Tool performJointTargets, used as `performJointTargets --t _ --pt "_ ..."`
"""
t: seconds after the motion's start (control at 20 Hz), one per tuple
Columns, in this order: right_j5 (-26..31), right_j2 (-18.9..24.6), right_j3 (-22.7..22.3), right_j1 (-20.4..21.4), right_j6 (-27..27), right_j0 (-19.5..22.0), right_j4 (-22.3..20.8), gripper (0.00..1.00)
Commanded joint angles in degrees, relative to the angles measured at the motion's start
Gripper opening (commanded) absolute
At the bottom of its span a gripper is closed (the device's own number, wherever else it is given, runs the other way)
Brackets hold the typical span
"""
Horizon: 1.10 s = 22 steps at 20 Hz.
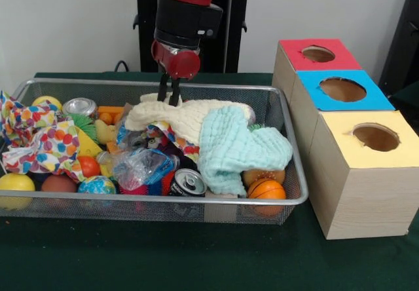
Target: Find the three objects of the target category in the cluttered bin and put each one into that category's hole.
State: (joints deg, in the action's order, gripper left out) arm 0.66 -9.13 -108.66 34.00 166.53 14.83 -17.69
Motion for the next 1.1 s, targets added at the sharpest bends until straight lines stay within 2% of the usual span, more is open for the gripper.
performJointTargets --t 0.05,0.3,0.5,0.6,0.75,0.9,1.1 --pt "2.26 0.82 3.87 -1.92 9.92 -3.37 10.55 1.0" --pt "1.91 -0.23 4.64 -3.17 10.17 -7.3 16.36 1.0" --pt "3.62 2.34 2.6 0.16 9.43 -8.0 19.93 1.0" --pt "4.56 5.31 0.85 2.77 9.07 -7.35 21.4 1.0" --pt "7.52 5.9 -0.29 5.42 10.29 -9.41 25.19 1.0" --pt "11.81 4.29 -0.55 7.37 10.01 -11.53 27.79 1.0" --pt "16.86 -0.74 -1.16 10.09 4.77 -11.94 25.99 1.0"
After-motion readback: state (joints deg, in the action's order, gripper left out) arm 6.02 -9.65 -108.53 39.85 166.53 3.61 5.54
